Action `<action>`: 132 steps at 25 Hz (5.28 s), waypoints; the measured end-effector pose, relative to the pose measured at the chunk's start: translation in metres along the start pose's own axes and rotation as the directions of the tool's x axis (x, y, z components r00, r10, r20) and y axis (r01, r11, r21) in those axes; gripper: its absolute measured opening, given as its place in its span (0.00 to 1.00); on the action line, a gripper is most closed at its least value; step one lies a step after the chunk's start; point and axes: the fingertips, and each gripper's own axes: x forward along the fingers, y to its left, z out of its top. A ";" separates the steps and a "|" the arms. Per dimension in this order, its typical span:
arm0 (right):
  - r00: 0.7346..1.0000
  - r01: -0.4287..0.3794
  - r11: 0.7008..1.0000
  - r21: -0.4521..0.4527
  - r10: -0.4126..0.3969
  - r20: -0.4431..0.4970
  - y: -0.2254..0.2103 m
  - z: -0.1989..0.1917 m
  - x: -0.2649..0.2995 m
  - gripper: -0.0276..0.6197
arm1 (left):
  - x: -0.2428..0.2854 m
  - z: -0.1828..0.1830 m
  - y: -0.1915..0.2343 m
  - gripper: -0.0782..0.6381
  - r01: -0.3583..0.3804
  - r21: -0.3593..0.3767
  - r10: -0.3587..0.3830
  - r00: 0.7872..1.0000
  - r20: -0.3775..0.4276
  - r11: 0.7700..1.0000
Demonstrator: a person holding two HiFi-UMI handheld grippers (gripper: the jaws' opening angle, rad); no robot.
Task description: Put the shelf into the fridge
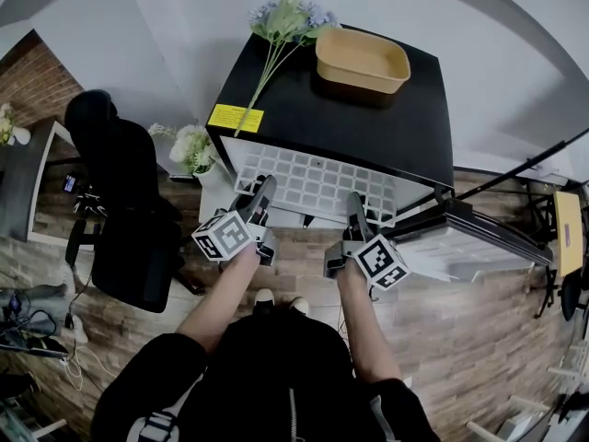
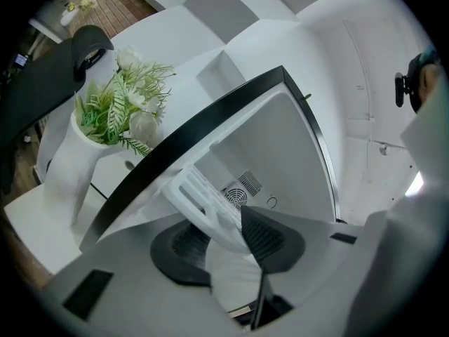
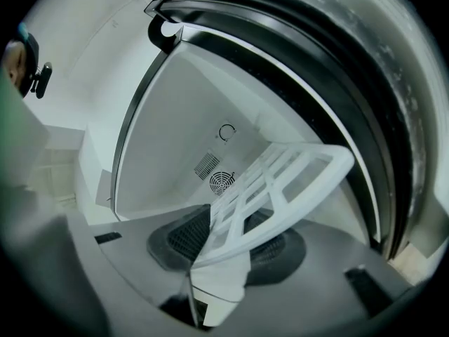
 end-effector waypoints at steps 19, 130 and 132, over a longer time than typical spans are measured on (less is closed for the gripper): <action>0.992 -0.117 0.993 0.006 0.117 -0.054 0.016 -0.034 -0.021 0.27 | -0.020 -0.019 -0.016 0.32 0.032 0.043 -0.031 0.999 -0.016 0.999; 0.998 -0.046 0.819 -0.571 0.019 -0.053 0.011 -0.034 -0.096 0.06 | -0.090 -0.029 -0.043 0.17 0.078 0.679 0.026 0.990 -0.142 0.730; 0.998 -0.045 0.820 -0.570 0.017 -0.054 0.010 -0.035 -0.095 0.06 | -0.089 -0.029 -0.042 0.17 0.077 0.674 0.027 0.989 -0.142 0.735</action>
